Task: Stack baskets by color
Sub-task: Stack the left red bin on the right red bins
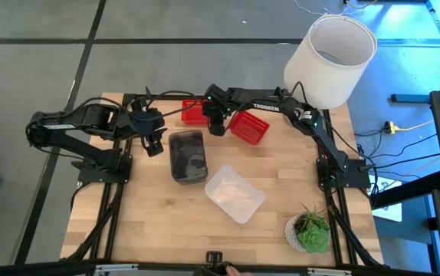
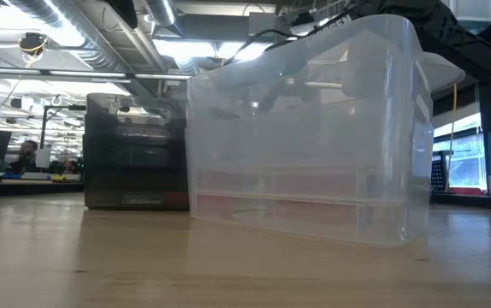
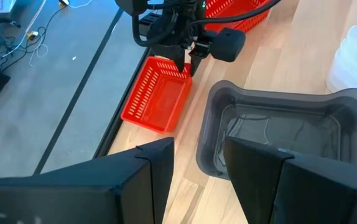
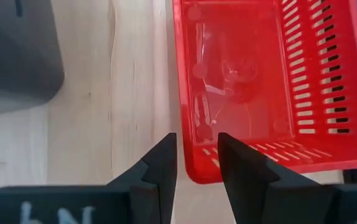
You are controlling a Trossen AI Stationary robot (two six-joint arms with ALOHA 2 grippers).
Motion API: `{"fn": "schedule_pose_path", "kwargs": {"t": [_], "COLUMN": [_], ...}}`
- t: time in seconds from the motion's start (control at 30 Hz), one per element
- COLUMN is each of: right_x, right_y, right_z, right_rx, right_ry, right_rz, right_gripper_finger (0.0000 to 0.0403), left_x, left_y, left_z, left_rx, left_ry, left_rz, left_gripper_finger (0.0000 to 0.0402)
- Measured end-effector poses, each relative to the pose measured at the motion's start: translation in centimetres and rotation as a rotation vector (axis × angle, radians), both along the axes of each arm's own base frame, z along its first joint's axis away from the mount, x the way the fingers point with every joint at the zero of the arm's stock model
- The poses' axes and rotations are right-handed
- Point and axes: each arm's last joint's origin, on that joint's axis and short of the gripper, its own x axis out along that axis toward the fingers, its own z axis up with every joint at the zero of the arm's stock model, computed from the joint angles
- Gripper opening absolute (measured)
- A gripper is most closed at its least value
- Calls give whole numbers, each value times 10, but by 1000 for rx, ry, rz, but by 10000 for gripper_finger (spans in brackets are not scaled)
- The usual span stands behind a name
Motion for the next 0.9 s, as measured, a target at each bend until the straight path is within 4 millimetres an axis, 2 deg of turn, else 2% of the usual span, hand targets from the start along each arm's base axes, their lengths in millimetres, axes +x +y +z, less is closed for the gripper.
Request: {"fn": "schedule_pose_path", "kwargs": {"t": [0.13,0.3,0.4,0.53,0.67,0.9], "right_x": [2,2,4,3,3,5], "right_y": [-1,-1,-1,-1,-1,4], "right_z": [-3,-19,-20,-20,-20,-19], "right_rx": [-10,-33,-59,-58,-59,-48], "right_ry": [-5,62,61,66,67,69], "right_rz": [12,-10,-14,-11,-13,-24], "right_gripper_finger": [116,116,110,77,15,4], "left_x": [0,0,0,0,0,0], "left_y": [0,0,0,0,0,0], "left_z": [0,0,0,0,0,0], "left_rx": [0,0,0,1,1,1], "left_ry": [0,0,1,1,1,1], "left_rz": [0,0,-1,0,0,0], "left_gripper_finger": [133,133,133,133,133,133]}}
